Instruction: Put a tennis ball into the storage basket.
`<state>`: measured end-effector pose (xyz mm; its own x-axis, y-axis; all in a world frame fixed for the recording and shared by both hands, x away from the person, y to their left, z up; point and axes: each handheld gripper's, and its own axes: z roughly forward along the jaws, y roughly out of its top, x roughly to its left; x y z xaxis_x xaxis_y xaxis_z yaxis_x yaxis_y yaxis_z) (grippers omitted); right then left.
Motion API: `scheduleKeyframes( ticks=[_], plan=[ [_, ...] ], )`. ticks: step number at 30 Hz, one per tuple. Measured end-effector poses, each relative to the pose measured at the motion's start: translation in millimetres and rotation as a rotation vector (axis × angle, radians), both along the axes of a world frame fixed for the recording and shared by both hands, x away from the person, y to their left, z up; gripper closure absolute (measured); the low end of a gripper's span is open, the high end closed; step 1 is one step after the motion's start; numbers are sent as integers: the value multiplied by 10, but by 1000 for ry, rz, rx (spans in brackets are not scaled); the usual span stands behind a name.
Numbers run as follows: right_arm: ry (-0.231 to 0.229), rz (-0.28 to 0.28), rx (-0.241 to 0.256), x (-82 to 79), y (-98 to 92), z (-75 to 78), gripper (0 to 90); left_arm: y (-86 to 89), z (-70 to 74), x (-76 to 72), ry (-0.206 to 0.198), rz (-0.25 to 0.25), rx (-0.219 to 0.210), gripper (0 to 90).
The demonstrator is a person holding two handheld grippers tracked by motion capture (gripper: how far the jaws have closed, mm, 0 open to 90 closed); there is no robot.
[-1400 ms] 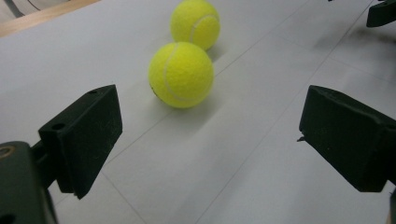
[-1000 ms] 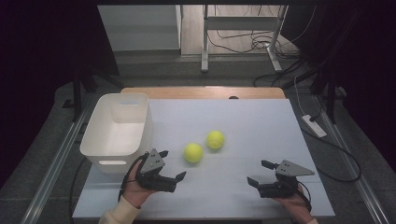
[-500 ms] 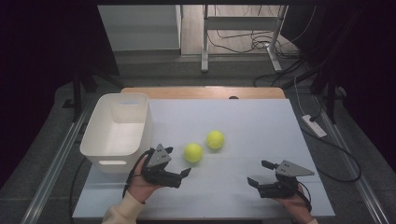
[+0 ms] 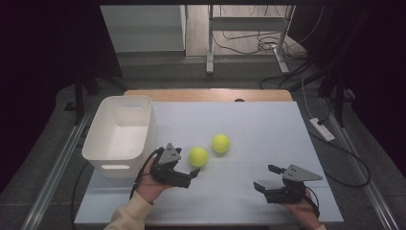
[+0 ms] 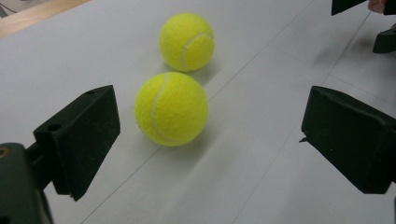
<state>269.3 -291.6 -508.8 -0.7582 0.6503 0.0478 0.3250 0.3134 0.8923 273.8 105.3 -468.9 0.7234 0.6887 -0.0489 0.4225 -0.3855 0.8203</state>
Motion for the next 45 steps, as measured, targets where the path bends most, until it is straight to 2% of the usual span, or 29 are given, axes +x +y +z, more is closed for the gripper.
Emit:
scheduleKeyframes(
  ticks=[2, 12, 22, 32, 45],
  plan=[
    [0, -1, -1, -1, -1, -2, 113, -19, 2, 34, 15, -11, -5, 56],
    [4, -1, -3, -8, -17, -6, 113, -82, -22, 166, 41, -9, 9, 49],
    [2, -4, -3, -16, -24, -11, 114, -158, -64, 280, 61, -12, 39, 43],
    [4, -7, -3, -13, -26, -14, 114, -169, -187, 464, 106, 7, 41, 44],
    [3, -7, -8, -13, -19, -20, 113, -224, -306, 577, 129, 7, 61, 37]
  ],
)
